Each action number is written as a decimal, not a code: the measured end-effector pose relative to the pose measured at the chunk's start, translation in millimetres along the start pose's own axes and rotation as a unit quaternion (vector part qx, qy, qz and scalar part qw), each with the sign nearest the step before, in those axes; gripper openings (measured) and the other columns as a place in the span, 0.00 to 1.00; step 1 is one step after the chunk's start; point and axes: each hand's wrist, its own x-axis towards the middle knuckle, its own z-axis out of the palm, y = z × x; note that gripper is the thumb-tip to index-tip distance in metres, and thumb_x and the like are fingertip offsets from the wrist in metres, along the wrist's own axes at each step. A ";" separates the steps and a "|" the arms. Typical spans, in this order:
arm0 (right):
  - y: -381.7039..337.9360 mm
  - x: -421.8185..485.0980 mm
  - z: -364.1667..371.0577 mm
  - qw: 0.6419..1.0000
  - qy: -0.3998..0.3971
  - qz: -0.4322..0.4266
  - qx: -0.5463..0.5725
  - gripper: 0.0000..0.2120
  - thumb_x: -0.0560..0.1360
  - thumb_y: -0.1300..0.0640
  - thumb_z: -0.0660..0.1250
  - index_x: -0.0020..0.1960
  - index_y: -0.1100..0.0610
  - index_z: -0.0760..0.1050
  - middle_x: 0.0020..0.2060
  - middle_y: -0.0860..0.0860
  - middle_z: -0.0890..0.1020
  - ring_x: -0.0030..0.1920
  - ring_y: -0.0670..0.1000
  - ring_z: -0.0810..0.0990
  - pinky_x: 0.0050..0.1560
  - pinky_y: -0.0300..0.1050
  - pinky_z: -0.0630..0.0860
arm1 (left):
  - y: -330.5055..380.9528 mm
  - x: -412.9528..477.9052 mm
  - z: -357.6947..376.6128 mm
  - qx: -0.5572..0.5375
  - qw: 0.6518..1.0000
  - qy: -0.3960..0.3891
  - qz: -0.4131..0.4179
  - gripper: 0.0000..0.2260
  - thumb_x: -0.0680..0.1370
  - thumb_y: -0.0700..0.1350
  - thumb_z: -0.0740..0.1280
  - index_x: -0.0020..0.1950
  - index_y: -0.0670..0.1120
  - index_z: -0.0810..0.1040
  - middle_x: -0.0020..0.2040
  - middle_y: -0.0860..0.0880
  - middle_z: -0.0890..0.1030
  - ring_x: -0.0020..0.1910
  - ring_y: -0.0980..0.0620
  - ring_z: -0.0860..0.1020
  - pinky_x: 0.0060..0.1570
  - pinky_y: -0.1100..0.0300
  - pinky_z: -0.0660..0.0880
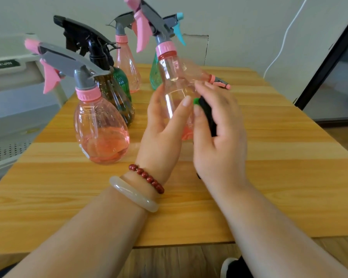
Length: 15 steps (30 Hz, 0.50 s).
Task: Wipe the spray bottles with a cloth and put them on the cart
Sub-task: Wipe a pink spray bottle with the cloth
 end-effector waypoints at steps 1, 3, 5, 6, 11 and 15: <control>-2.5 -1.6 2.7 0.999 -0.004 -0.037 -0.009 0.15 0.81 0.62 0.61 0.66 0.64 0.75 0.62 0.58 0.77 0.66 0.49 0.73 0.68 0.39 0.67 | 1.5 -1.2 -1.5 0.011 1.000 -0.004 0.006 0.33 0.75 0.57 0.68 0.77 0.50 0.62 0.70 0.51 0.76 0.67 0.61 0.74 0.66 0.57 0.72; -5.8 -3.3 5.9 0.995 -0.006 -0.096 -0.013 0.16 0.82 0.61 0.60 0.65 0.66 0.75 0.63 0.61 0.76 0.68 0.55 0.73 0.69 0.48 0.69 | 2.1 -4.4 -1.6 -0.039 0.999 -0.020 -0.015 0.28 0.81 0.49 0.63 0.78 0.41 0.61 0.73 0.50 0.69 0.67 0.74 0.67 0.65 0.71 0.67; -6.4 -0.9 6.0 0.997 0.019 -0.074 -0.005 0.15 0.82 0.60 0.59 0.65 0.65 0.75 0.63 0.59 0.77 0.68 0.53 0.74 0.70 0.46 0.68 | 4.0 -5.7 -0.3 -0.046 0.999 -0.002 -0.006 0.27 0.80 0.51 0.65 0.77 0.44 0.64 0.73 0.46 0.72 0.68 0.64 0.72 0.69 0.61 0.70; -3.8 1.0 4.7 0.999 0.043 -0.016 0.010 0.15 0.82 0.59 0.59 0.65 0.63 0.76 0.62 0.54 0.78 0.67 0.49 0.75 0.68 0.41 0.69 | 5.0 -4.9 0.1 -0.041 0.999 0.017 0.001 0.29 0.76 0.55 0.68 0.75 0.49 0.67 0.71 0.47 0.75 0.68 0.56 0.75 0.69 0.50 0.72; 8.7 6.1 -0.2 0.929 0.021 0.306 0.206 0.13 0.83 0.52 0.58 0.62 0.47 0.79 0.49 0.42 0.84 0.51 0.45 0.82 0.53 0.48 0.77 | 2.8 -2.0 2.2 -0.032 0.999 0.020 -0.015 0.24 0.70 0.60 0.70 0.65 0.63 0.70 0.68 0.54 0.77 0.66 0.52 0.77 0.66 0.42 0.73; 0.0 -1.9 -3.6 0.997 -0.033 -0.052 0.037 0.14 0.82 0.62 0.60 0.66 0.60 0.75 0.65 0.45 0.73 0.71 0.40 0.67 0.74 0.50 0.65 | 0.1 2.1 -1.0 -0.021 0.999 0.032 -0.023 0.31 0.70 0.61 0.70 0.72 0.57 0.68 0.68 0.52 0.77 0.67 0.53 0.76 0.68 0.44 0.71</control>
